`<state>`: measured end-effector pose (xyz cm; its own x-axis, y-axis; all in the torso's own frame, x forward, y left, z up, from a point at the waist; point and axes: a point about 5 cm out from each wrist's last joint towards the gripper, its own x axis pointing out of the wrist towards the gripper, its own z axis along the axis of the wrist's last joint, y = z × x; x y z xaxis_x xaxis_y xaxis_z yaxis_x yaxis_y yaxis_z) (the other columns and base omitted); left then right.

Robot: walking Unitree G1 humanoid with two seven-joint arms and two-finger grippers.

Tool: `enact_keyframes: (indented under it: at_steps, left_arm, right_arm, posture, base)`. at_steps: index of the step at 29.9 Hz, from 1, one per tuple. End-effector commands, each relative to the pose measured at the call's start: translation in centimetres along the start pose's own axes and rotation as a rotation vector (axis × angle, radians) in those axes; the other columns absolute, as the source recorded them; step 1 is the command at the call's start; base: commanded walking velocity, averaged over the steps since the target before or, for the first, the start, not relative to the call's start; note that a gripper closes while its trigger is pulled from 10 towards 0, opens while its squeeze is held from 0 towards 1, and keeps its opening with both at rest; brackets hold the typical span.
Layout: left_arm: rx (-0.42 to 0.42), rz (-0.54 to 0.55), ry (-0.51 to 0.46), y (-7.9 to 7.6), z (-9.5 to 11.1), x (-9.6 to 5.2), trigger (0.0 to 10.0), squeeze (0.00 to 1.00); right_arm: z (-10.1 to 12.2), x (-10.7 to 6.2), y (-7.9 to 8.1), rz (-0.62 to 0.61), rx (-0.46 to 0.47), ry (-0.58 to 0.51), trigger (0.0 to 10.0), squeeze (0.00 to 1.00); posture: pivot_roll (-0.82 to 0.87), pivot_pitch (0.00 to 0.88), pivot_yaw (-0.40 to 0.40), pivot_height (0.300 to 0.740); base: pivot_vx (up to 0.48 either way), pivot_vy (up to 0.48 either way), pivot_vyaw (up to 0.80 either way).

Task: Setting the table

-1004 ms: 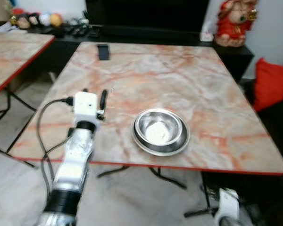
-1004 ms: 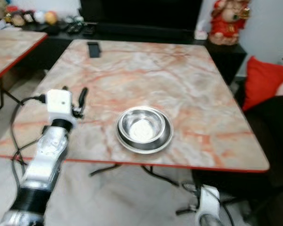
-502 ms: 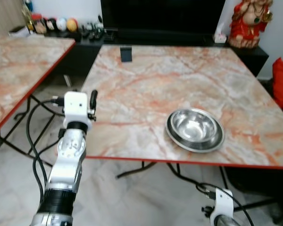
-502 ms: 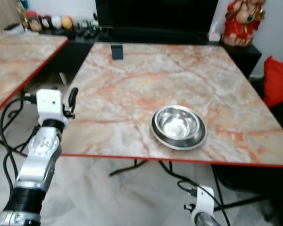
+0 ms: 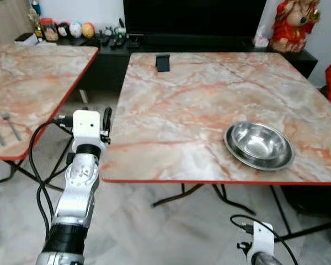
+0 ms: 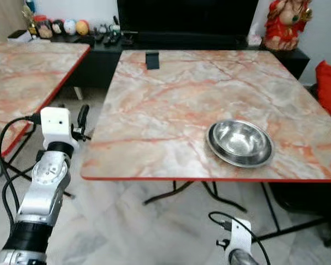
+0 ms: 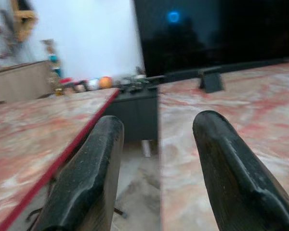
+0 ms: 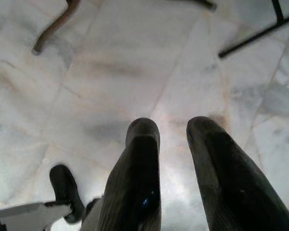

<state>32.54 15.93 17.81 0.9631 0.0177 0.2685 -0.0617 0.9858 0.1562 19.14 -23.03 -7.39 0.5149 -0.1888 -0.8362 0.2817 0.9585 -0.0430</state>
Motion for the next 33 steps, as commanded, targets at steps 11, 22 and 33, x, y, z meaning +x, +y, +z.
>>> enact_keyframes:
  at_steps: [11, 22, 33]
  left_arm:
    - [0.024, 0.006, -0.005, 0.7, 0.1, -0.5, 10.0, 0.0]
    - [0.03, 0.03, 0.01, 1.5, 0.0, -0.9, 10.0, 0.0]
    - [0.036, 0.041, 0.016, 1.8, 0.0, -0.8, 10.0, 0.0]
  right_arm:
    - [0.2, 0.0, 0.0, 0.001, 0.01, -0.021, 10.0, 0.0]
    - [0.2, 0.0, 0.1, -0.003, 0.015, -0.026, 10.0, 0.0]
    - [0.4, 0.0, 0.0, -0.013, 0.017, -0.033, 10.0, 0.0]
  posture:
    - [0.03, 0.0, -0.011, 0.74]
    - [0.04, 0.0, -0.01, 0.74]
    - [0.03, 0.0, -0.015, 0.74]
  base:
    - [0.0, 0.335, 0.0]
    - [0.0, 0.334, 0.0]
    - [0.0, 0.333, 0.0]
